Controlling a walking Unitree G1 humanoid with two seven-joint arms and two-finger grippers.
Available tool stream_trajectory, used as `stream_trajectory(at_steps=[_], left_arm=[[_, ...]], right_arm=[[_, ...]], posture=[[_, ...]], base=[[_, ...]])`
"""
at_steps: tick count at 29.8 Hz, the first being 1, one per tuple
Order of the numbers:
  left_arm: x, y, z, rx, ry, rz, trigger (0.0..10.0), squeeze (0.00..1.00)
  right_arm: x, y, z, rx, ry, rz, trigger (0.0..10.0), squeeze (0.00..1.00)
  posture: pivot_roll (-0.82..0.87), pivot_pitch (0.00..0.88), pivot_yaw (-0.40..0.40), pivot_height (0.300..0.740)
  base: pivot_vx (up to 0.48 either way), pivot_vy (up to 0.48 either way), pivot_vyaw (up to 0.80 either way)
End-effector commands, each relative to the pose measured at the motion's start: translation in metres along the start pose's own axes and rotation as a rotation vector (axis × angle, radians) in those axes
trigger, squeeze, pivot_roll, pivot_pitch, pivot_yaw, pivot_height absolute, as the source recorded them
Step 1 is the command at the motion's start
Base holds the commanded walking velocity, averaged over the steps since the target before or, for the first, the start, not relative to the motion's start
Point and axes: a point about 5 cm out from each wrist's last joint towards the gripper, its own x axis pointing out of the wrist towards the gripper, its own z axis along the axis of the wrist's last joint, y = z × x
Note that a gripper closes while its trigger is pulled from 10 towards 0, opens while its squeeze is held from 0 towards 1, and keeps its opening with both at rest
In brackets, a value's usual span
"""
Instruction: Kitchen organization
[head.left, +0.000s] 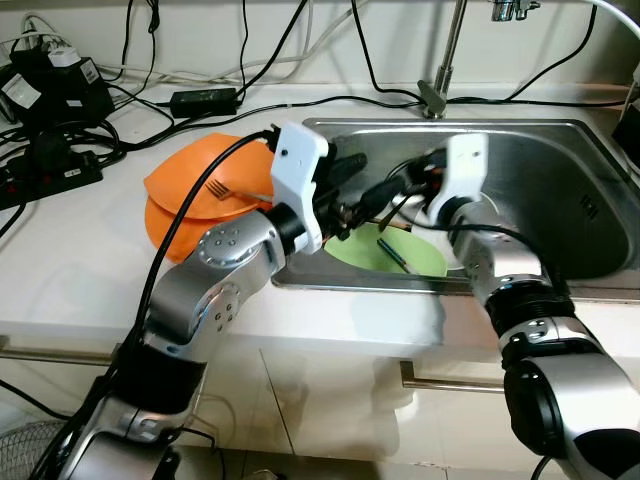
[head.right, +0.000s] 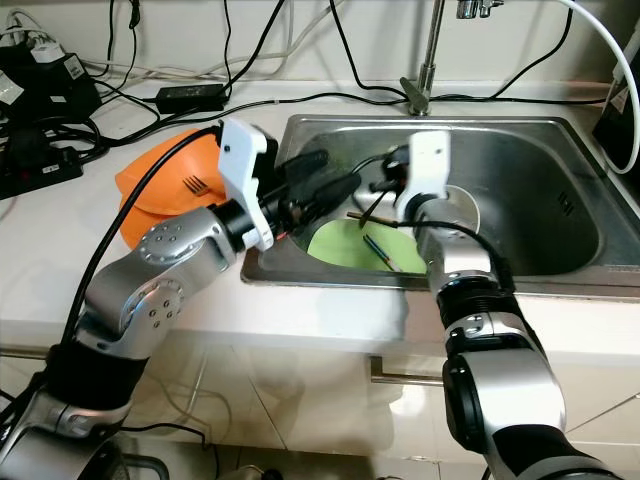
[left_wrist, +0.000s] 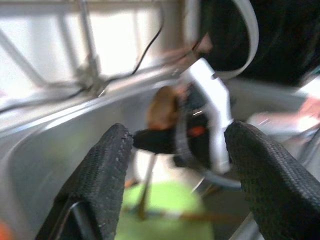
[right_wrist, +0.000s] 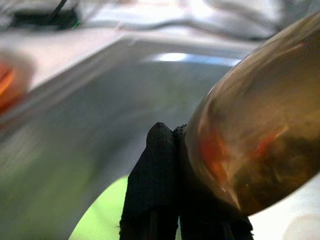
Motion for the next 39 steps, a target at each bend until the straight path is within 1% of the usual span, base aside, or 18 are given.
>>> stream_trajectory(at_steps=[1,2,4,5,6,10,12,15,16,17,18,21,30,33,37,38,39], left_arm=[[-0.006,0.002,-0.001,0.045,0.026,0.003,10.0,1.00],[-0.009,0.004,-0.002,0.064,0.038,0.011,10.0,1.00],[-0.010,0.005,-0.002,0.077,0.045,0.017,10.0,1.00],[-0.013,0.008,-0.003,0.099,0.057,0.028,10.0,1.00],[-0.019,0.012,-0.005,0.137,0.080,0.050,10.0,1.00],[-0.024,0.018,-0.006,0.161,0.100,0.074,10.0,1.00],[-0.026,0.023,-0.009,0.199,0.127,0.087,10.0,1.00],[-0.027,0.025,-0.011,0.223,0.143,0.094,10.0,1.00],[-0.027,0.026,-0.011,0.225,0.145,0.095,10.0,1.00],[-0.027,0.027,-0.011,0.229,0.146,0.097,10.0,1.00],[-0.027,0.027,-0.010,0.234,0.146,0.099,10.0,1.00],[-0.028,0.028,-0.009,0.249,0.147,0.101,10.0,1.00],[-0.030,0.029,-0.012,0.251,0.161,0.109,10.0,1.00],[-0.030,0.031,-0.011,0.258,0.161,0.113,10.0,1.00],[-0.031,0.032,-0.010,0.283,0.168,0.120,10.0,1.00],[-0.033,0.035,-0.010,0.319,0.178,0.134,10.0,0.53],[-0.034,0.035,-0.010,0.326,0.180,0.138,10.0,0.53]], right_arm=[[0.001,0.007,-0.008,-0.023,0.046,0.051,3.6,0.00],[0.001,0.009,-0.009,-0.028,0.053,0.060,4.9,0.00],[0.001,0.010,-0.010,-0.031,0.057,0.063,4.9,0.00],[0.002,0.011,-0.012,-0.027,0.067,0.074,10.0,0.00],[0.002,0.013,-0.015,-0.019,0.081,0.088,10.0,0.00],[0.002,0.017,-0.018,-0.016,0.096,0.120,10.0,0.00],[0.002,0.018,-0.019,-0.018,0.101,0.133,10.0,0.00],[0.002,0.020,-0.020,-0.012,0.105,0.141,10.0,0.00],[0.002,0.020,-0.020,-0.008,0.107,0.144,10.0,0.65],[0.002,0.020,-0.021,-0.005,0.112,0.151,10.0,0.65],[0.002,0.021,-0.022,-0.004,0.117,0.155,10.0,1.00],[0.002,0.021,-0.025,-0.005,0.129,0.161,10.0,1.00],[0.000,0.018,-0.027,-0.001,0.136,0.162,10.0,1.00],[0.001,0.018,-0.026,0.007,0.132,0.161,10.0,1.00],[0.002,0.017,-0.020,-0.001,0.092,0.140,10.0,1.00],[0.002,0.009,-0.005,-0.017,0.007,0.073,10.0,1.00],[0.002,0.006,0.000,-0.020,-0.022,0.049,10.0,1.00]], posture=[[-0.04,0.035,0.048,0.740],[-0.04,0.034,0.048,0.740],[-0.04,0.034,0.048,0.740],[-0.03,0.033,0.048,0.740],[-0.03,0.031,0.048,0.740],[-0.03,0.030,0.050,0.740],[-0.03,0.028,0.049,0.740],[-0.03,0.027,0.048,0.740],[-0.04,0.026,0.047,0.740],[-0.04,0.026,0.046,0.740],[-0.04,0.026,0.045,0.740],[-0.04,0.026,0.045,0.740],[-0.03,0.022,0.044,0.740],[-0.03,0.021,0.044,0.740],[-0.03,0.021,0.044,0.740],[-0.03,0.023,0.044,0.740],[-0.03,0.023,0.044,0.740]], base=[[0.000,0.000,0.00],[0.000,0.000,0.00],[0.000,0.000,0.00],[0.000,0.000,0.00],[0.000,0.000,0.00],[0.000,0.000,0.00],[0.000,0.000,0.00],[0.000,0.000,0.00],[0.000,0.000,0.00],[0.000,0.000,0.00],[0.000,0.000,0.00],[0.000,0.000,0.00],[0.000,0.000,0.00],[0.000,0.000,0.00],[0.000,0.000,0.00],[0.000,0.000,0.00],[0.000,0.000,0.00]])
